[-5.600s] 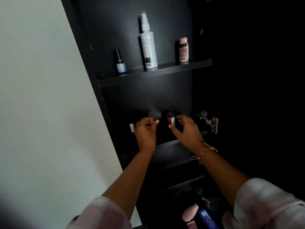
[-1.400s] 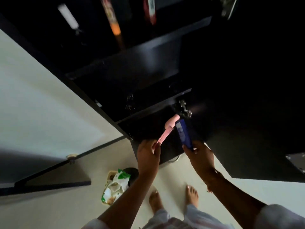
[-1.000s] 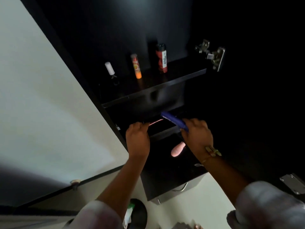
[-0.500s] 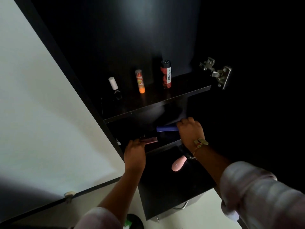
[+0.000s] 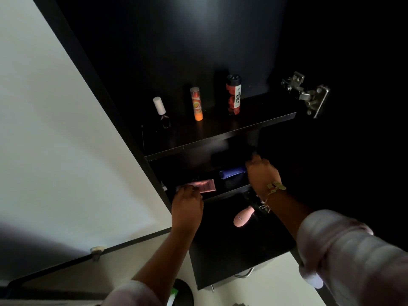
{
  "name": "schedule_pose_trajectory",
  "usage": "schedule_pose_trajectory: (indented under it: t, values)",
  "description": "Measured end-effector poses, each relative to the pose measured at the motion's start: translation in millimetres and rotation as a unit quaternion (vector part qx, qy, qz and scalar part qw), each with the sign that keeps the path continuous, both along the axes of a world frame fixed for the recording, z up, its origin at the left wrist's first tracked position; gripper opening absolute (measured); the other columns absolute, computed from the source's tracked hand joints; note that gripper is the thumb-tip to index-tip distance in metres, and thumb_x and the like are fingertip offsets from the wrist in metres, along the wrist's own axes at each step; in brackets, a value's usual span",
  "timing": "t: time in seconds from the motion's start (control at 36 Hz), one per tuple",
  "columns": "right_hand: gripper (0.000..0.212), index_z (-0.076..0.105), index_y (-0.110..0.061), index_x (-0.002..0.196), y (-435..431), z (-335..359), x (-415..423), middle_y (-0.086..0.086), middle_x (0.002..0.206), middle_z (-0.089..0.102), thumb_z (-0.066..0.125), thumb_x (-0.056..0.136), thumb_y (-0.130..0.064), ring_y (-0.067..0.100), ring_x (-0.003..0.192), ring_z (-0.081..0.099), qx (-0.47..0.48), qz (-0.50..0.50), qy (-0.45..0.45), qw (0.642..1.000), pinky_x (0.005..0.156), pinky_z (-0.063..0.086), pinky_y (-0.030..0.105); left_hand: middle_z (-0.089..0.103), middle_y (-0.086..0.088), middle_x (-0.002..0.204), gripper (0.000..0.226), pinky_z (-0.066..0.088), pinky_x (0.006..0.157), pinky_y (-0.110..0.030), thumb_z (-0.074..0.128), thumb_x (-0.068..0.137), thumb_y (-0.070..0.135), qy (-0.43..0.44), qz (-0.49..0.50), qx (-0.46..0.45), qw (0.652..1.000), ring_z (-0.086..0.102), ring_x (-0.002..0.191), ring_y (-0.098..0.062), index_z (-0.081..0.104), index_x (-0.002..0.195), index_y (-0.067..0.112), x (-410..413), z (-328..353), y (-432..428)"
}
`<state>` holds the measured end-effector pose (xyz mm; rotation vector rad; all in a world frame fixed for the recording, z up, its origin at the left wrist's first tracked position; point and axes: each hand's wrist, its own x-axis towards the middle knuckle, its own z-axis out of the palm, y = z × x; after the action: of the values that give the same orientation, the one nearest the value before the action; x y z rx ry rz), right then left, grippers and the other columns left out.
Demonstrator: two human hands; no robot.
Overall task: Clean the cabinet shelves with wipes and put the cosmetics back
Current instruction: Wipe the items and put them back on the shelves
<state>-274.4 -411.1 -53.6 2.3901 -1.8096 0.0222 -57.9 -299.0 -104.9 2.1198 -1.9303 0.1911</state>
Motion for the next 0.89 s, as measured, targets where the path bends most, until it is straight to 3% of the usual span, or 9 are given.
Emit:
schedule_pose_trajectory:
  t: [0.11, 0.19, 0.36, 0.56, 0.64, 0.89]
  values:
    - [0.028, 0.062, -0.012, 0.113, -0.1, -3.4, -2.2, 0.011, 0.132, 0.046, 0.055, 0.089, -0.025, 0.032, 0.096, 0.060, 0.033, -0.001, -0.025, 0.999, 0.067, 0.058, 0.040, 0.065, -0.003, 0.112, 0.027, 0.044, 0.095, -0.035, 0.052, 0.091, 0.032, -0.017, -0.014, -0.001, 1.000, 0.059, 0.108, -0.021, 0.064, 0.111, 0.018, -1.5, -1.5, -1.7]
    - [0.047, 0.056, -0.014, 0.120, 3.9, -6.6, -5.2, 0.010, 0.129, 0.046, 0.058, 0.086, -0.045, 0.032, 0.096, 0.060, 0.049, 0.009, -0.045, 0.998, 0.067, 0.057, 0.039, 0.066, -0.003, 0.112, 0.028, 0.043, 0.097, -0.036, 0.052, 0.091, 0.031, -0.023, -0.033, -0.006, 0.999, 0.058, 0.109, -0.020, 0.064, 0.112, 0.017, -4.4, -1.9, -4.0]
    - [0.074, 0.044, -0.013, 0.137, 14.3, -17.8, -10.1, 0.011, 0.133, 0.042, 0.055, 0.082, -0.061, 0.031, 0.108, 0.055, 0.039, 0.031, -0.079, 0.996, 0.075, 0.058, 0.039, 0.069, -0.005, 0.106, 0.029, 0.046, 0.096, -0.038, 0.058, 0.088, 0.032, -0.041, -0.047, -0.019, 0.998, 0.062, 0.104, -0.022, 0.066, 0.109, 0.015, -10.8, -2.2, -2.9]
    - [0.107, 0.027, -0.017, 0.149, 28.0, -19.6, -10.5, 0.019, 0.155, 0.021, 0.024, 0.072, -0.091, 0.037, 0.132, 0.037, 0.033, 0.030, -0.050, 0.998, 0.088, 0.052, 0.045, 0.066, -0.005, 0.118, 0.038, 0.042, 0.102, -0.039, 0.051, 0.092, 0.038, -0.051, -0.042, -0.008, 0.998, 0.058, 0.114, -0.021, 0.063, 0.119, 0.015, -13.9, -1.4, -4.6]
    - [0.107, 0.024, -0.016, 0.150, 30.5, -20.3, -5.2, 0.020, 0.157, 0.015, 0.023, 0.072, -0.090, 0.039, 0.134, 0.034, 0.041, 0.013, -0.066, 0.997, 0.090, 0.050, 0.047, 0.065, -0.006, 0.121, 0.040, 0.042, 0.103, -0.039, 0.050, 0.093, 0.040, -0.049, -0.043, -0.005, 0.998, 0.057, 0.118, -0.022, 0.061, 0.123, 0.015, -14.9, -2.0, -3.4]
    - [0.087, 0.018, -0.016, 0.152, 26.3, -24.6, 0.6, 0.023, 0.157, 0.011, 0.041, 0.086, -0.067, 0.042, 0.138, 0.028, 0.058, -0.024, -0.101, 0.993, 0.099, 0.044, 0.051, 0.060, -0.006, 0.131, 0.047, 0.041, 0.105, -0.040, 0.050, 0.094, 0.042, -0.038, -0.054, 0.005, 0.998, 0.051, 0.127, -0.022, 0.056, 0.131, 0.014, -16.5, 2.3, 3.3]
